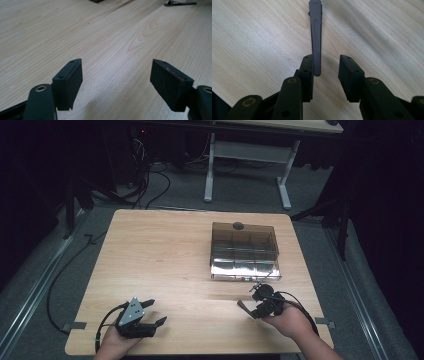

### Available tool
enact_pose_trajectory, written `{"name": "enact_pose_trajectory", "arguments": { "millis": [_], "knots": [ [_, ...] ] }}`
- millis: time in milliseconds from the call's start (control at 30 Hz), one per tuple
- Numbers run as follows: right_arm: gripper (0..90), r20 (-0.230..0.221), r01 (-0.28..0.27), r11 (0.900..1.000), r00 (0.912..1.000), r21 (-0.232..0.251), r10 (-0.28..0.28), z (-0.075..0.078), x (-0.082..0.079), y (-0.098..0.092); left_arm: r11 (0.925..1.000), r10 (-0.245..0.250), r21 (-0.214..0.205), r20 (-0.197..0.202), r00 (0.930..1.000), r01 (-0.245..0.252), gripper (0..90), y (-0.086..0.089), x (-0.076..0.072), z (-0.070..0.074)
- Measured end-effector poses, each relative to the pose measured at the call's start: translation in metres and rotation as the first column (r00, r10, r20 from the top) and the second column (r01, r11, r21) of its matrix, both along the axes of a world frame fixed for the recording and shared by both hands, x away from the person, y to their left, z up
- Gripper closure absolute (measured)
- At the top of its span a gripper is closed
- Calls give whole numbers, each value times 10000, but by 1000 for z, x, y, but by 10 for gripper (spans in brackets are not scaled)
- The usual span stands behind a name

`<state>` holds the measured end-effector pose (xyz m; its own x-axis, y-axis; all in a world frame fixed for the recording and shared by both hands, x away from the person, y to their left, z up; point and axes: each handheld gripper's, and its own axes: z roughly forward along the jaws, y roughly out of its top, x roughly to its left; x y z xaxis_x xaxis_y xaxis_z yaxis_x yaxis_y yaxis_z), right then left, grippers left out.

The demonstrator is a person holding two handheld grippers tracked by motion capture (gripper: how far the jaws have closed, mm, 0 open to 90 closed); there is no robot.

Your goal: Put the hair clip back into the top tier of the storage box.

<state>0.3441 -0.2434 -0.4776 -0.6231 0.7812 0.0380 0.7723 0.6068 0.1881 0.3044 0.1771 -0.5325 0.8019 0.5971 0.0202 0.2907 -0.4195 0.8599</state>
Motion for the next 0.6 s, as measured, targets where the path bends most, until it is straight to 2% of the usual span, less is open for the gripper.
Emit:
{"name": "enact_pose_trajectory", "arguments": {
  "millis": [133,300,333,600],
  "knots": [
    [650,-131,-207,9997,9997,-162,205,1,3,4,10000,6,-13,-10,10000,-6,266,0,0,0],
    [652,-331,-216,9995,9992,-228,209,0,7,12,10000,3,-15,18,10000,-3,265,0,0,0],
    [653,-273,-398,9990,9989,-222,391,0,8,13,10000,-2,-17,18,10000,2,265,0,0,0],
    [670,-392,-564,9980,9977,-302,552,-2,16,25,10000,-5,-15,19,10000,5,265,0,0,0]
  ]
}}
